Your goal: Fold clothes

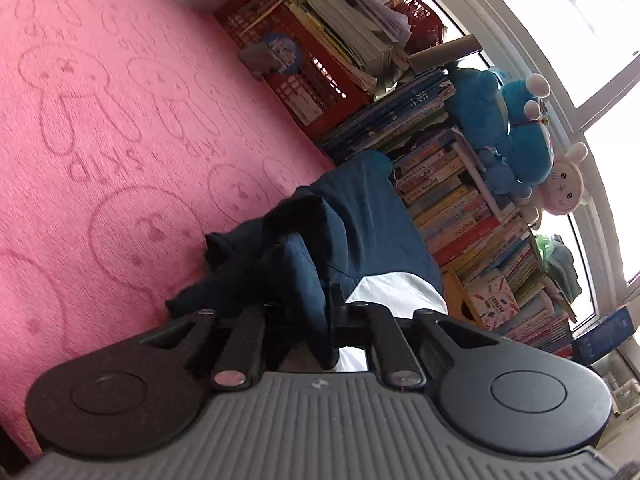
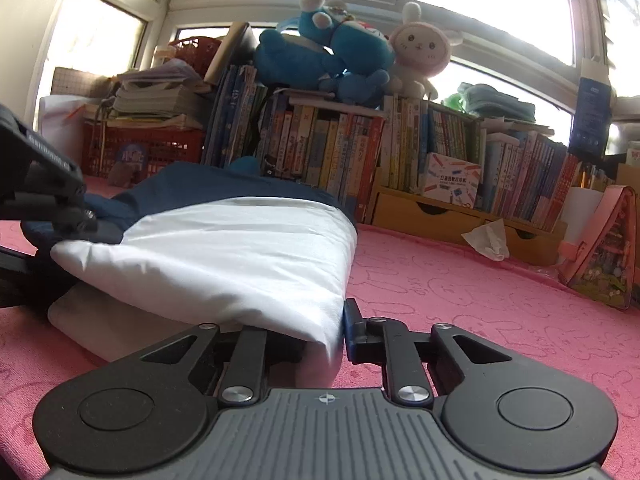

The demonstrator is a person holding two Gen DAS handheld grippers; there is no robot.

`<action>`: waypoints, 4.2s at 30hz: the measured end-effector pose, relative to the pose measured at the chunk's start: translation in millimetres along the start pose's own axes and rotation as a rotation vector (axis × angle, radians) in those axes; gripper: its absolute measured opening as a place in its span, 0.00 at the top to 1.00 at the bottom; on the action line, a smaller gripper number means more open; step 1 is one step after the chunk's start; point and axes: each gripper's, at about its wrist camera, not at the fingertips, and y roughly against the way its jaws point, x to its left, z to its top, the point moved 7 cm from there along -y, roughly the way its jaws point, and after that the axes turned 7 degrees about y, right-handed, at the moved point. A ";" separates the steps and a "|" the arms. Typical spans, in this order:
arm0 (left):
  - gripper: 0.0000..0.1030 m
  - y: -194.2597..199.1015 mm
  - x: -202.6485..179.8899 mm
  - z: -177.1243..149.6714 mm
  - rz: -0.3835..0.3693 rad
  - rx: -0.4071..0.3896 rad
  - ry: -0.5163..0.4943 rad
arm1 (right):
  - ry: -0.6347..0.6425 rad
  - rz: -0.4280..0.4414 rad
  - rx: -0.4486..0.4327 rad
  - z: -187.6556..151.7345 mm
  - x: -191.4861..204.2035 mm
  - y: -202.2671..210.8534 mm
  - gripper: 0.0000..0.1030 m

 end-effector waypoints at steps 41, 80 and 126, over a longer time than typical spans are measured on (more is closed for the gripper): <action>0.47 -5.9 -30.2 25.9 0.178 0.077 -0.739 | -0.187 0.491 0.085 -12.9 -43.7 29.3 0.50; 0.31 -236.9 -205.8 -5.6 -0.008 0.818 -0.600 | -0.561 0.705 0.244 20.2 -86.8 -199.0 0.44; 0.71 -133.9 -222.4 14.0 0.014 0.174 -1.122 | -0.677 0.752 0.257 19.2 -99.2 -204.5 0.38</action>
